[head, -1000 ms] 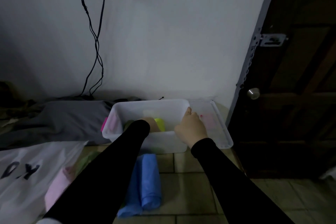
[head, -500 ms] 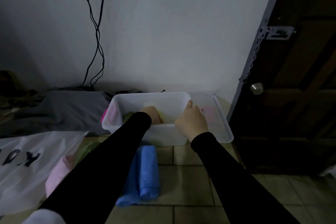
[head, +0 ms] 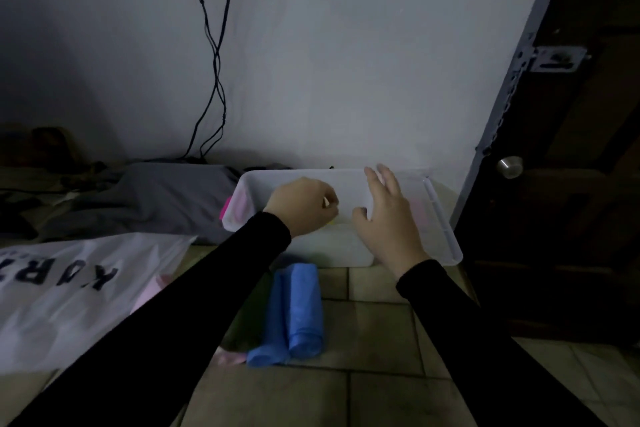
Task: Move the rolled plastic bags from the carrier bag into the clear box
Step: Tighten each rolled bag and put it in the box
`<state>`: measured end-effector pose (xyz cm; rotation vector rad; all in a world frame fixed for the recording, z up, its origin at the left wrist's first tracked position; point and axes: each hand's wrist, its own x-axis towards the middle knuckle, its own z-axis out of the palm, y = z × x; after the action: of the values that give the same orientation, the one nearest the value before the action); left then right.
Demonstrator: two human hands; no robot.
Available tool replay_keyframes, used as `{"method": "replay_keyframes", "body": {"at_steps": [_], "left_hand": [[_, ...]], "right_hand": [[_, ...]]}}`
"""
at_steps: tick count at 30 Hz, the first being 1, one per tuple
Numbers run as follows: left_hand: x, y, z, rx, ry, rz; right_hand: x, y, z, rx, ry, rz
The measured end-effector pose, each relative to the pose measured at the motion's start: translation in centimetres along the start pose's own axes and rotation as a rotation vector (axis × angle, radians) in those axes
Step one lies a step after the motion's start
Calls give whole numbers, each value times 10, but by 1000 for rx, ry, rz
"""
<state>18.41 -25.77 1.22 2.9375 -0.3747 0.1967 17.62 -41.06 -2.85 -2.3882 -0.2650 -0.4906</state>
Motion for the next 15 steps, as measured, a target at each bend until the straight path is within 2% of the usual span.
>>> {"method": "replay_keyframes", "body": {"at_steps": [2, 3, 5, 7, 9, 12, 15], "left_hand": [[-33, 1, -4, 19, 17, 79], [-51, -2, -4, 24, -28, 87], [-78, -10, 0, 39, -167, 85], [-95, -19, 10, 99, -271, 82], [-105, -25, 23, 213, -336, 83], [-111, -25, 40, 221, -314, 112], [-110, -23, 46, 186, -263, 119]], "right_hand": [[-23, -12, -3, 163, 204, -158], [-37, -16, -1, 218, 207, -170], [-56, -20, 7, 252, 49, -34], [-69, -20, 18, 163, -273, 183], [-78, -20, 28, 161, -497, 330], [-84, -22, 42, 242, -638, 441], [-88, -22, 47, 324, -689, 531]]}}
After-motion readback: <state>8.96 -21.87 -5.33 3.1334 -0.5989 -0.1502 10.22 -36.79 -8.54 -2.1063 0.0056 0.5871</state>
